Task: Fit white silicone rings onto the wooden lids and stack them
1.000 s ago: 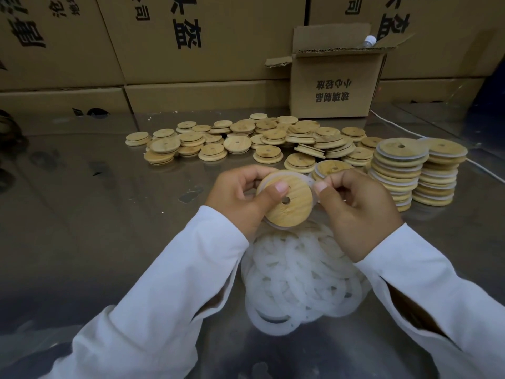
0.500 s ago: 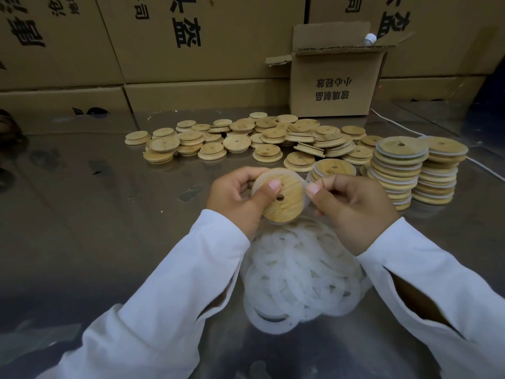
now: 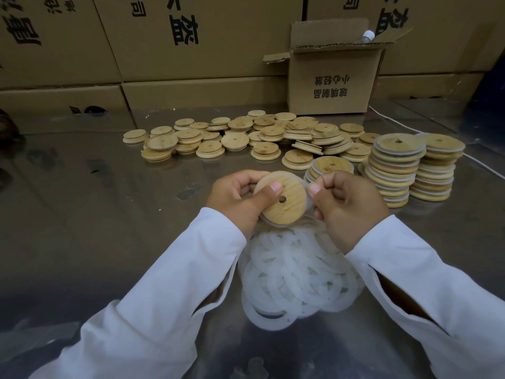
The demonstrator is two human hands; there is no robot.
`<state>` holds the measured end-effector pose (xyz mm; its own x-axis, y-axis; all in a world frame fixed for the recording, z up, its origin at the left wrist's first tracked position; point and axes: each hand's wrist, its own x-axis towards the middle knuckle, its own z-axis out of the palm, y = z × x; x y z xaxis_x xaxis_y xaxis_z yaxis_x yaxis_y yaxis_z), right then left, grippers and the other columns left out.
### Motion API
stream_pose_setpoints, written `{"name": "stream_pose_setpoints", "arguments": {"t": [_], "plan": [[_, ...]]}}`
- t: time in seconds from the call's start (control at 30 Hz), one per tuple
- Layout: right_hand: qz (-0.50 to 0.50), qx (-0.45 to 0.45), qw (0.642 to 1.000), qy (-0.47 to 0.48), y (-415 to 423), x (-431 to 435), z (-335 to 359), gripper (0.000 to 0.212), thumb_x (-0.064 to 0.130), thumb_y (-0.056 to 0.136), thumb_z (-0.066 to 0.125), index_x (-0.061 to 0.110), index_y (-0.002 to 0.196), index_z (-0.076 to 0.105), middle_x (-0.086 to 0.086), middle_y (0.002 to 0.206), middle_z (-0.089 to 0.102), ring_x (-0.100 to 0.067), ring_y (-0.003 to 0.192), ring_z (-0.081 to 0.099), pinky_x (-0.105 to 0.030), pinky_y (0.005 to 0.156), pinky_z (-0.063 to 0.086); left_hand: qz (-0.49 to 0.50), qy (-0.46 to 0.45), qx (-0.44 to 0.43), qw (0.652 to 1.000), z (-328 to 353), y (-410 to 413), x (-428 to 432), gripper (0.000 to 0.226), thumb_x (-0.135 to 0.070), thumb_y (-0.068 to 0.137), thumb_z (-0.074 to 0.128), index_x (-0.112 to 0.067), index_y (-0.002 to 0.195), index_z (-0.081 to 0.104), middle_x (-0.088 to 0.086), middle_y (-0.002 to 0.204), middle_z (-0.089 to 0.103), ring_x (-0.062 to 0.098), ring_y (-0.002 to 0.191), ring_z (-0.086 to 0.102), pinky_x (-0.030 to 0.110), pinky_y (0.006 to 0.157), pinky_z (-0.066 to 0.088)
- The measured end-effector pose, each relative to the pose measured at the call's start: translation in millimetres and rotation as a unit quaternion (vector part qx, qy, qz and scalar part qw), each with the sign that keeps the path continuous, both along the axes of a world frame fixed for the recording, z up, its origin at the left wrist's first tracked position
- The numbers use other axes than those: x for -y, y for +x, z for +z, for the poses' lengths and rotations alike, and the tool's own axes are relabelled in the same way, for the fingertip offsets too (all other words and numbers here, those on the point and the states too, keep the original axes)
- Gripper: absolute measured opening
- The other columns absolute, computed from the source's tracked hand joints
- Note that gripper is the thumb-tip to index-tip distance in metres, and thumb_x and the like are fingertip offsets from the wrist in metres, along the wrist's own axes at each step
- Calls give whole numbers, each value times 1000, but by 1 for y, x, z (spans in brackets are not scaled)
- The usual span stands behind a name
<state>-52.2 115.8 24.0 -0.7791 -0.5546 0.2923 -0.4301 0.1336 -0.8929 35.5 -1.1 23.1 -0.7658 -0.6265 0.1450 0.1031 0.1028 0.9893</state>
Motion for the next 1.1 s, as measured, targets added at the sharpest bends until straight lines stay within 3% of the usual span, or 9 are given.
{"name": "stream_pose_setpoints", "arguments": {"t": [0.1, 0.3, 0.4, 0.47, 0.57, 0.73, 0.8, 0.87, 1.1], "plan": [[-1, -9, 1000, 10, -3, 0, 0, 21, 14, 89, 53, 21, 69, 52, 0, 62, 54, -15, 60, 51, -23, 63, 42, -7, 20, 3, 1000, 1, -1, 0, 10, -5, 83, 61, -14, 85, 66, 13, 86, 67, 29, 87, 63, 47, 89, 51], [-15, -45, 999, 22, -5, 0, -1, 19, 15, 88, 54, 21, 70, 51, -4, 68, 58, -24, 70, 57, -30, 70, 47, -11, 66, 6, 998, 0, -1, 1, 8, -6, 83, 62, -11, 84, 68, 14, 83, 69, 30, 84, 66, 44, 86, 53], [-40, -134, 989, 54, -1, 0, -1, 18, 16, 88, 55, 22, 72, 49, 5, 63, 53, -10, 61, 50, -12, 57, 36, -24, 114, 7, 993, 0, -2, 2, 8, -4, 83, 60, -5, 87, 67, 16, 82, 68, 27, 76, 67, 36, 73, 58], [-48, -172, 982, 65, 0, 0, -2, 19, 17, 88, 54, 23, 72, 47, 10, 61, 49, -6, 59, 46, -17, 52, 32, -33, 152, 7, 988, 0, -1, 1, 10, -4, 83, 59, -1, 89, 67, 17, 81, 68, 24, 72, 68, 31, 63, 59], [-47, -181, 980, 61, 1, 1, -3, 16, 16, 88, 53, 21, 74, 47, 11, 62, 50, -7, 62, 47, -25, 56, 32, -36, 165, 9, 986, 0, -2, 0, 10, -4, 84, 58, -1, 90, 66, 17, 82, 68, 23, 73, 67, 30, 64, 59], [-76, -202, 976, 40, 3, -1, -3, 17, 18, 86, 57, 24, 72, 49, 13, 58, 50, -4, 58, 47, -16, 53, 34, -25, 128, 0, 991, -1, -3, -1, 9, -5, 84, 59, -3, 90, 66, 14, 80, 68, 22, 71, 67, 32, 66, 58], [-69, -176, 982, 29, 3, -1, -2, 19, 17, 86, 58, 25, 70, 51, 12, 59, 53, -7, 59, 53, -10, 57, 37, -19, 110, -4, 994, -1, -3, -1, 8, -6, 84, 60, -5, 89, 66, 11, 78, 68, 19, 68, 66, 31, 65, 57], [-48, -112, 993, 13, 1, -1, -1, 21, 16, 86, 58, 26, 68, 52, 6, 62, 58, -15, 62, 60, -22, 63, 47, -9, 72, -2, 997, -2, -3, -1, 7, -7, 84, 61, -10, 87, 66, 9, 78, 68, 20, 71, 66, 33, 68, 57], [-1, -23, 1000, -3, 0, -3, 2, 21, 14, 87, 57, 22, 67, 57, 6, 55, 59, 2, 46, 55, -18, 56, 49, -1, 21, -13, 1000, -2, -1, -1, 9, -7, 84, 61, -13, 87, 66, 10, 82, 67, 24, 79, 64, 39, 76, 54]]}}
